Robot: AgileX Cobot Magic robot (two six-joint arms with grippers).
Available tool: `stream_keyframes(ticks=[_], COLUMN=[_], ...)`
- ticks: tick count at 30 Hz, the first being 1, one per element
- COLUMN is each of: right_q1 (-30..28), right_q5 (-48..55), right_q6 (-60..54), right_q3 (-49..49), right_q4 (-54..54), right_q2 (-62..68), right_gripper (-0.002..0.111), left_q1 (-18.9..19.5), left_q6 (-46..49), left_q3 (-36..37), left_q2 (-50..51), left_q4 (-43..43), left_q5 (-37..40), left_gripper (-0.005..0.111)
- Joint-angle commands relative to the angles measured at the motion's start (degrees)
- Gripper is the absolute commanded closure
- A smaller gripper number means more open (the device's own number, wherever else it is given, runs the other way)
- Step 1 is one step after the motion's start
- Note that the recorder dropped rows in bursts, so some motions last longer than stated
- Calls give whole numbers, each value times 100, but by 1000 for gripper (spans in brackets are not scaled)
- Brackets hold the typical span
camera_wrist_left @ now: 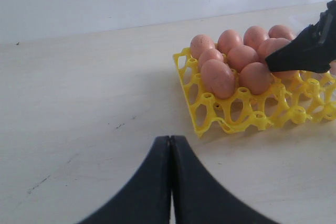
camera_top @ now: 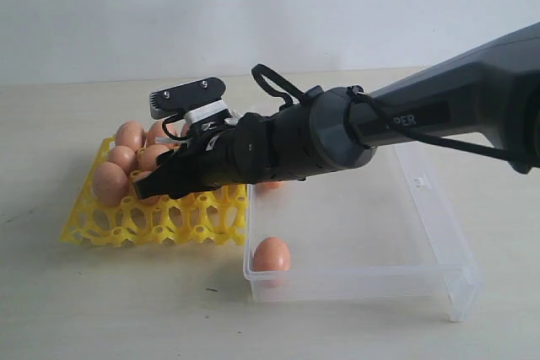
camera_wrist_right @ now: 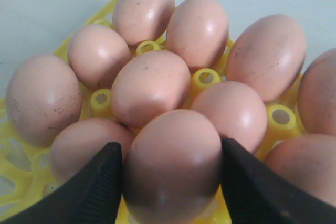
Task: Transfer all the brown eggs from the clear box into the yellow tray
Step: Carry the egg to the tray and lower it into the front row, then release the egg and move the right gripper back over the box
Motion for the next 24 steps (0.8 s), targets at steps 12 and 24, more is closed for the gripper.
stream_keyframes(ticks=[12, 24], right_q1=[-569, -2008], right_q5=[974, 2827], right_q6=[-509, 382], right_q3=[-37, -37], right_q4=[-355, -197], right_q2=[-1780, -1472], right_gripper=[103, 60], left_q1=[-25, -25], left_q6=[-1, -1], left_q3=[-23, -23], left_q2=[-32, -32], left_q4=[12, 12], left_q5=[-45, -45], left_gripper=[107, 107])
